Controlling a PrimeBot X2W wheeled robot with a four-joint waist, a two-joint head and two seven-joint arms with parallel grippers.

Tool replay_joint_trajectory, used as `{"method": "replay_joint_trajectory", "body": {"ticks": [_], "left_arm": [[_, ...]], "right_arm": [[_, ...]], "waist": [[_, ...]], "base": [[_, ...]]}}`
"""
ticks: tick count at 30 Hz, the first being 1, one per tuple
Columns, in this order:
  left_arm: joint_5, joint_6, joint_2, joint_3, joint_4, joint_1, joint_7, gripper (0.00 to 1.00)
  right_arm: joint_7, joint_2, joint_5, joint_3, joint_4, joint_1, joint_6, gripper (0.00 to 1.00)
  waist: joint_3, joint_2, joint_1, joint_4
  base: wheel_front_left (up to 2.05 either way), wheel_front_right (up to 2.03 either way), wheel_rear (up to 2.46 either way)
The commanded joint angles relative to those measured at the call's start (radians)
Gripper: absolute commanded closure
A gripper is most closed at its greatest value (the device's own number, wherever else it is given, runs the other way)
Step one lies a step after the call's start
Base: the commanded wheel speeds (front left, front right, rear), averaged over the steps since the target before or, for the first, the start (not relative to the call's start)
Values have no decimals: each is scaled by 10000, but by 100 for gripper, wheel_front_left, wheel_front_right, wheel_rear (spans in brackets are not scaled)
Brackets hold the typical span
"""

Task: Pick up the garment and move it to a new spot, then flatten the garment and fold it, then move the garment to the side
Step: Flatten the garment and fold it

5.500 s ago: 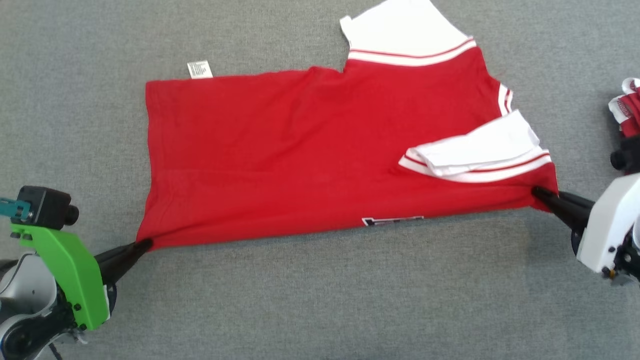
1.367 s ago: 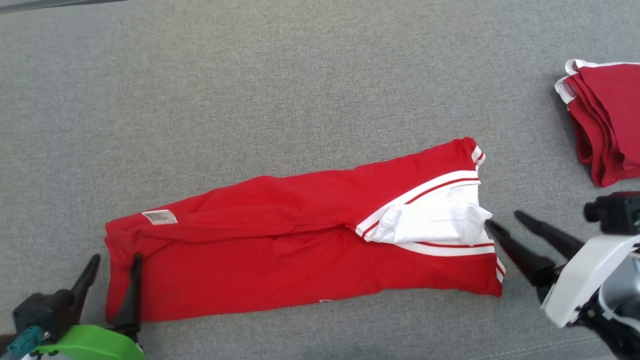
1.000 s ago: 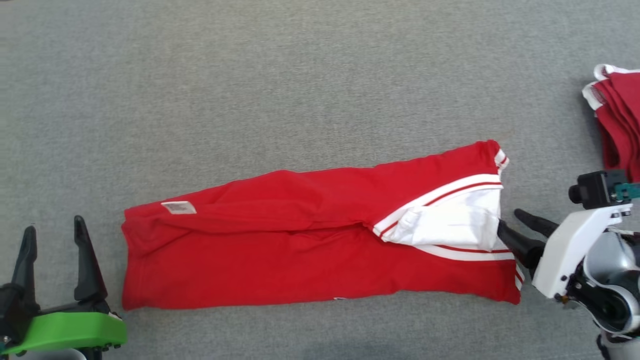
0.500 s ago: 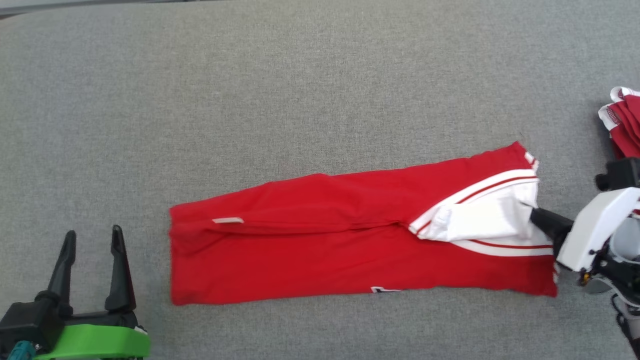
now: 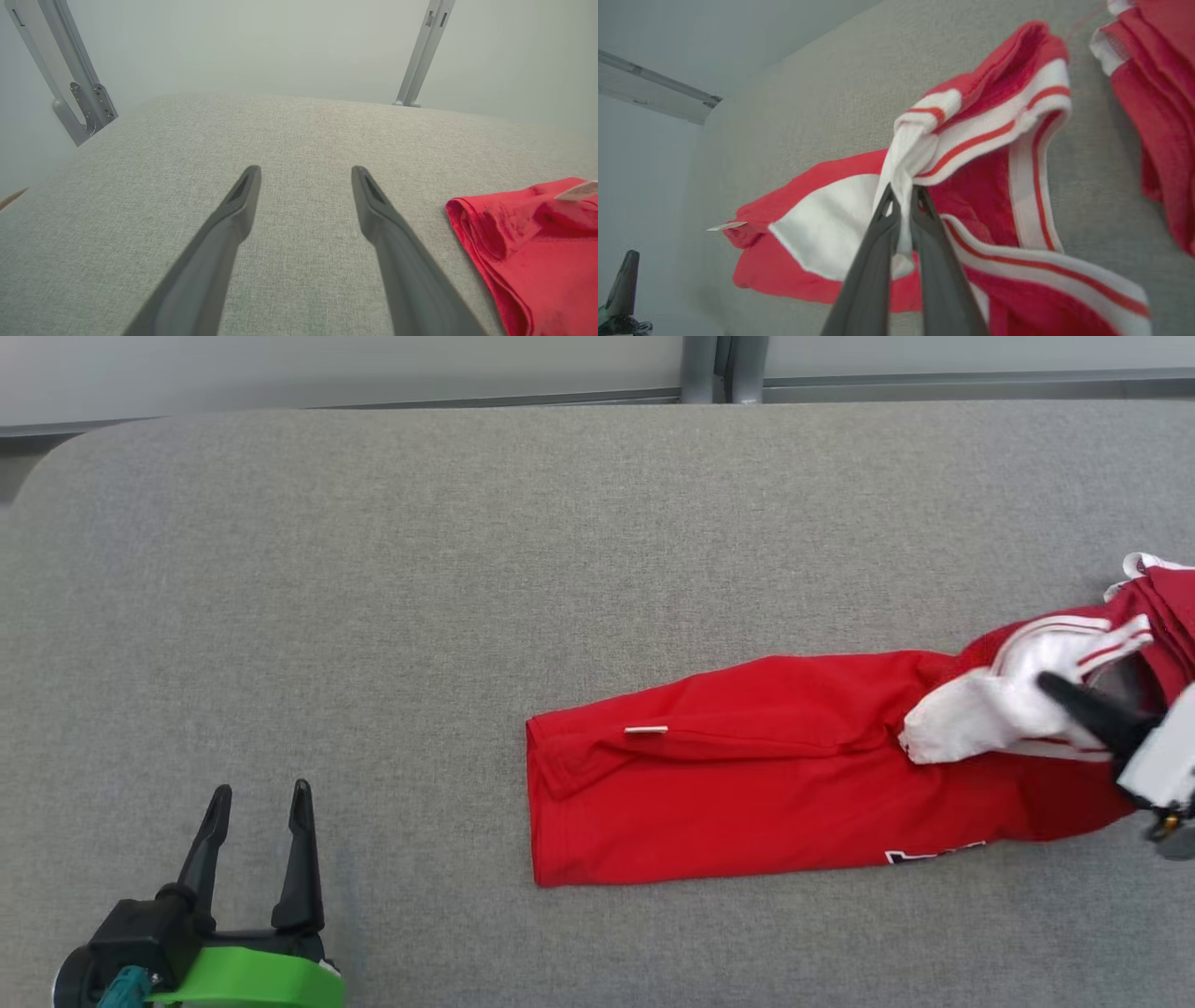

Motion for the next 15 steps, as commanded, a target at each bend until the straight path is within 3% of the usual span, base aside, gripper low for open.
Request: {"method": "replay_joint_trajectory", "body": {"ticks": [1,8,12,15], "left_arm": [[36,-62,-72,12,12,-178,-44,0],[485,-533,-497,-207,345,-705,-43,0],[638,-773,-744,-302,632,-1059,-37,0],[778,-993,-931,-371,968,-1198,-36,0]], "right_arm": [[82,111,29,86,-118,-107,5,100],[537,2204,37,2321,-1221,-291,7,100],[22,2795,-692,3660,-633,-227,5,100],[-1008,2957,-1576,4823,499,-367,5,100]], "waist": [[-69,73,0,78],[1,73,0,219],[-27,73,0,360],[-118,73,0,481]], "base": [[0,0,0],[0,0,0],[0,0,0],[0,0,0]]}}
